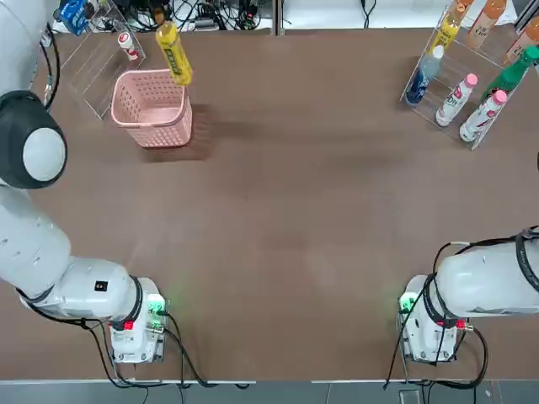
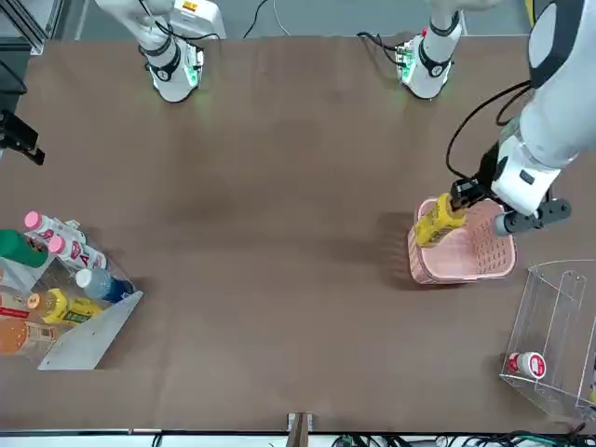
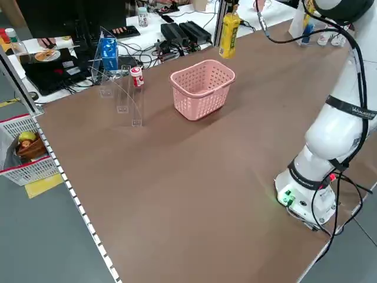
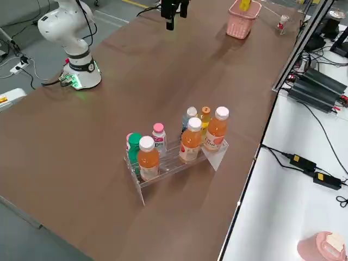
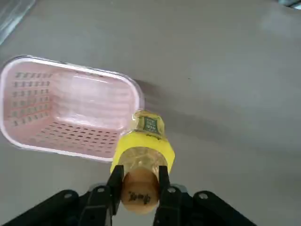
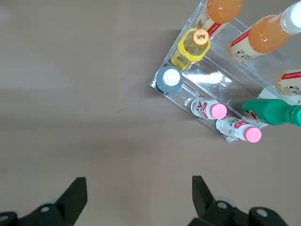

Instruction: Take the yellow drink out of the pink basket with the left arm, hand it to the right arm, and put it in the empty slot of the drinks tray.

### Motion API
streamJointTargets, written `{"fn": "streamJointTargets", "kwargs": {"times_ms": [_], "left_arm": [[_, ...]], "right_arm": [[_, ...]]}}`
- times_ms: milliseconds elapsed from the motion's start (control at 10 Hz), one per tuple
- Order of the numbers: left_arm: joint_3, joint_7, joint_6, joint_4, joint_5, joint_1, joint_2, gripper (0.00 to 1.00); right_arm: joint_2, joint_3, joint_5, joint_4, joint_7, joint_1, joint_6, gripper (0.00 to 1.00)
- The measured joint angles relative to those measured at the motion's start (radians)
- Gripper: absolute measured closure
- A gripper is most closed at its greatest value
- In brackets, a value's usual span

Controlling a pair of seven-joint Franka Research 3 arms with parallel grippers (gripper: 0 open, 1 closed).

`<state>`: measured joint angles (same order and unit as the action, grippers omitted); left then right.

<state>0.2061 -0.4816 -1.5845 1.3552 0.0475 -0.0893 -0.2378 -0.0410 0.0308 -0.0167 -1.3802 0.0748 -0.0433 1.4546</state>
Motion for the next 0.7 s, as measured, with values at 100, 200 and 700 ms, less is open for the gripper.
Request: {"fn": "streamJointTargets", "kwargs": {"times_ms": [100,200,700], "left_arm": [[0.022,-0.013,0.0,-0.024,0.0,-0.012,-0.023,0.66],[0.034,-0.029,0.0,-0.047,0.0,-0.03,-0.045,0.66],[0.028,-0.052,-0.024,-0.097,-0.011,-0.168,-0.109,0.66]], "right_arm": [[0.0,0.0,0.0,0.0,0.0,0.0,0.0,0.01],[0.0,0.0,0.0,0.001,0.0,0.0,0.0,0.01],[0.0,0.001,0.0,0.002,0.0,-0.001,0.0,0.01]]}}
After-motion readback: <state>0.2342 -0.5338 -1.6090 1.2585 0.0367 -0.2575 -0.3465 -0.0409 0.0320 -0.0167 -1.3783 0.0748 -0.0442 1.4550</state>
